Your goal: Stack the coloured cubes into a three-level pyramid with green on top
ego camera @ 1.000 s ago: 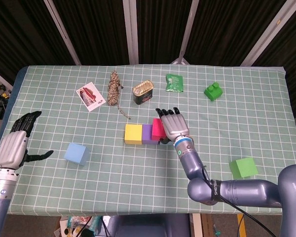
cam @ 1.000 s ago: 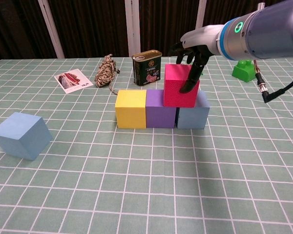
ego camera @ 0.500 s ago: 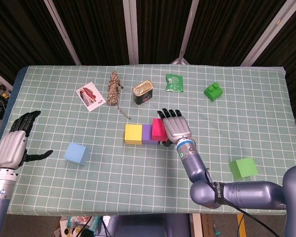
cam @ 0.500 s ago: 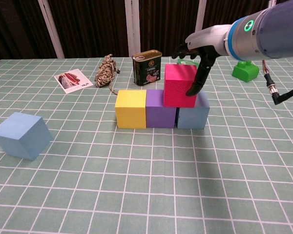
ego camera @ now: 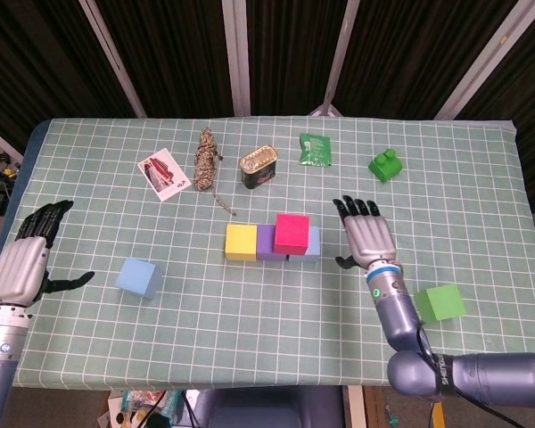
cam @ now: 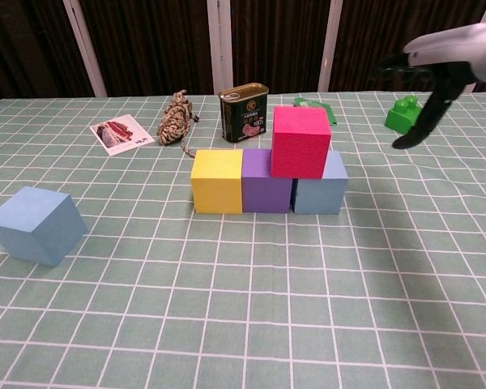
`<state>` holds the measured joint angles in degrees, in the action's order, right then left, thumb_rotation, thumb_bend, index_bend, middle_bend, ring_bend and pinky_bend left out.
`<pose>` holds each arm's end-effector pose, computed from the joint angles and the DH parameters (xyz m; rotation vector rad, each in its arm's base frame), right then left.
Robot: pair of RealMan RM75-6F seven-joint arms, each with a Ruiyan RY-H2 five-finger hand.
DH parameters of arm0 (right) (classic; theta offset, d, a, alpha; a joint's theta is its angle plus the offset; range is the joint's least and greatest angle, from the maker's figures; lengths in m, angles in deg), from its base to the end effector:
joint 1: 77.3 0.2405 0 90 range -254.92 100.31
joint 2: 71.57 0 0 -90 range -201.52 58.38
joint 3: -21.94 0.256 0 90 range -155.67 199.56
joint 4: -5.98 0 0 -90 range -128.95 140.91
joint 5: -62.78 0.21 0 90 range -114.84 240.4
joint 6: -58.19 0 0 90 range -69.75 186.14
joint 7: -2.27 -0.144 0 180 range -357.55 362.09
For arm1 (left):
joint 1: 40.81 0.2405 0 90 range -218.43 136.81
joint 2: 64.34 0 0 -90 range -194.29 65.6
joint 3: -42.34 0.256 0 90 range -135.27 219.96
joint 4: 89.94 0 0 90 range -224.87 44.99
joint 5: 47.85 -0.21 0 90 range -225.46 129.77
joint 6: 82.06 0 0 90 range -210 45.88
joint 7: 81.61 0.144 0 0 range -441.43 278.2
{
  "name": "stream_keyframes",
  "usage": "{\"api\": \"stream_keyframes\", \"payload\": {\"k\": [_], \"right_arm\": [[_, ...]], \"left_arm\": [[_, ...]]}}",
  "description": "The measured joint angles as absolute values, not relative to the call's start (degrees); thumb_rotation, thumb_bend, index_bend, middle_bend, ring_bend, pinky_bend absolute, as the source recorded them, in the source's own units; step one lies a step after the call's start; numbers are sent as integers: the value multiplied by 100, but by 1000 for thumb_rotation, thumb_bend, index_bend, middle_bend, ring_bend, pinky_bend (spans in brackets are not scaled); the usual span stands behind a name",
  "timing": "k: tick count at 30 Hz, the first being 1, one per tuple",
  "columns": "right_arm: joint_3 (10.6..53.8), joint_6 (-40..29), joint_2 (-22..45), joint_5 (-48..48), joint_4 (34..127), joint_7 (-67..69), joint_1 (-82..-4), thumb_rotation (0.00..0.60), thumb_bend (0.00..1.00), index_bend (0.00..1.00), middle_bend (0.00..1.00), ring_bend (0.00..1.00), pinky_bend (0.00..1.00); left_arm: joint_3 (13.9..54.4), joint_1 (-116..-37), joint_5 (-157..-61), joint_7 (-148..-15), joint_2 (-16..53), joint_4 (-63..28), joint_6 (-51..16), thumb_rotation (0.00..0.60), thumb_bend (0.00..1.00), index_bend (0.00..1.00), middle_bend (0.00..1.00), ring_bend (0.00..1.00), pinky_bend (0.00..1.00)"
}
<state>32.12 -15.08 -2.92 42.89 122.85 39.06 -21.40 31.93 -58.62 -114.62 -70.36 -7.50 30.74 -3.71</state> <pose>-0.1102 -0.3344 0.0828 1.5823 -1.1310 0.6821 -0.2007 0.2428 0.1669 -1.3271 -1.1004 -1.0575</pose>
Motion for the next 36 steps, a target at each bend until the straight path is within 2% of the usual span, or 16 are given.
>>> {"api": "stream_keyframes", "payload": {"k": [8, 17, 23, 36], "right_arm": [[2650, -1904, -850, 3065, 12499, 2744, -3275, 600, 241, 0, 0, 0, 0], [2413, -1880, -1134, 2102, 12398, 1849, -3914, 600, 242, 0, 0, 0, 0], [2414, -1672, -1270, 1719, 12300, 1430, -4138, 600, 242, 0, 0, 0, 0], [2713, -1225, -1559, 1297, 12243, 812, -4459, 600, 242, 0, 0, 0, 0]], "left_arm": [[3213, -5984, -11314, -6671, -579, 3007, -455, 600, 104, 22, 49, 0, 37], [3127, -6447, -10869, -5759, -351, 2929, -786, 600, 79, 26, 130, 0, 39], [3099, -6855, -10388, -4934, -140, 2939, -1013, 600, 76, 25, 235, 0, 40], [3291, -7637, -9156, -3337, 578, 2861, -1024, 600, 76, 19, 242, 0, 40]]}}
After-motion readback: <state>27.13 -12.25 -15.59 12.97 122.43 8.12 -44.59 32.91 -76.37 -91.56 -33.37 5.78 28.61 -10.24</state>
